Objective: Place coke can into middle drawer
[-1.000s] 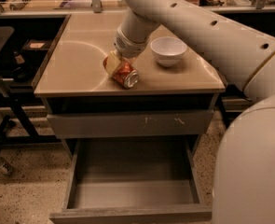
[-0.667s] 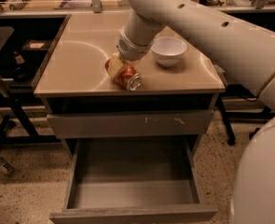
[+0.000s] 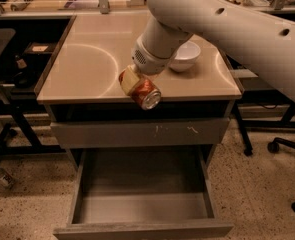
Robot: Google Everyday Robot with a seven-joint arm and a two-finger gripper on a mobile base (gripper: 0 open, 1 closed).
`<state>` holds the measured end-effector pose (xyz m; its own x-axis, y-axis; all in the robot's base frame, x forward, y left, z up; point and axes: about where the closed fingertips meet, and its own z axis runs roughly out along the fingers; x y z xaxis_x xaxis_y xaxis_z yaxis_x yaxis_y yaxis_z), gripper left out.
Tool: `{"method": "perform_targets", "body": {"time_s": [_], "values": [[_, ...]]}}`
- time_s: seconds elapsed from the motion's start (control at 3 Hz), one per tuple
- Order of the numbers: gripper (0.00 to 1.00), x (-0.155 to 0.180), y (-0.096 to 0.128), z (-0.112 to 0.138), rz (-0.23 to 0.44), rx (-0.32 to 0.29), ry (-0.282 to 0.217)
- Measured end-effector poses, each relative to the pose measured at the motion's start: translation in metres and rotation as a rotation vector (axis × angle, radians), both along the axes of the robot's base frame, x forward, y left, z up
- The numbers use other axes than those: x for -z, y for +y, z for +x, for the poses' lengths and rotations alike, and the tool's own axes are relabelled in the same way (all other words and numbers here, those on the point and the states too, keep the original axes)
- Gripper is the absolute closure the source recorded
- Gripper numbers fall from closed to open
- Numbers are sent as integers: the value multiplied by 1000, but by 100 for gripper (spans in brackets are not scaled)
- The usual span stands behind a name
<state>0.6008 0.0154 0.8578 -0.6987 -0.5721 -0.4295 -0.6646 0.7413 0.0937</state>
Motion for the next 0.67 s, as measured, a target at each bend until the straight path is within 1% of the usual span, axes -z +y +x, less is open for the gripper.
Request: {"method": "perform_targets", "body": {"time_s": [0.33, 0.67], "values": [[100, 0, 0, 0, 0, 0, 0], [100, 6, -13, -12, -9, 33, 7]]}}
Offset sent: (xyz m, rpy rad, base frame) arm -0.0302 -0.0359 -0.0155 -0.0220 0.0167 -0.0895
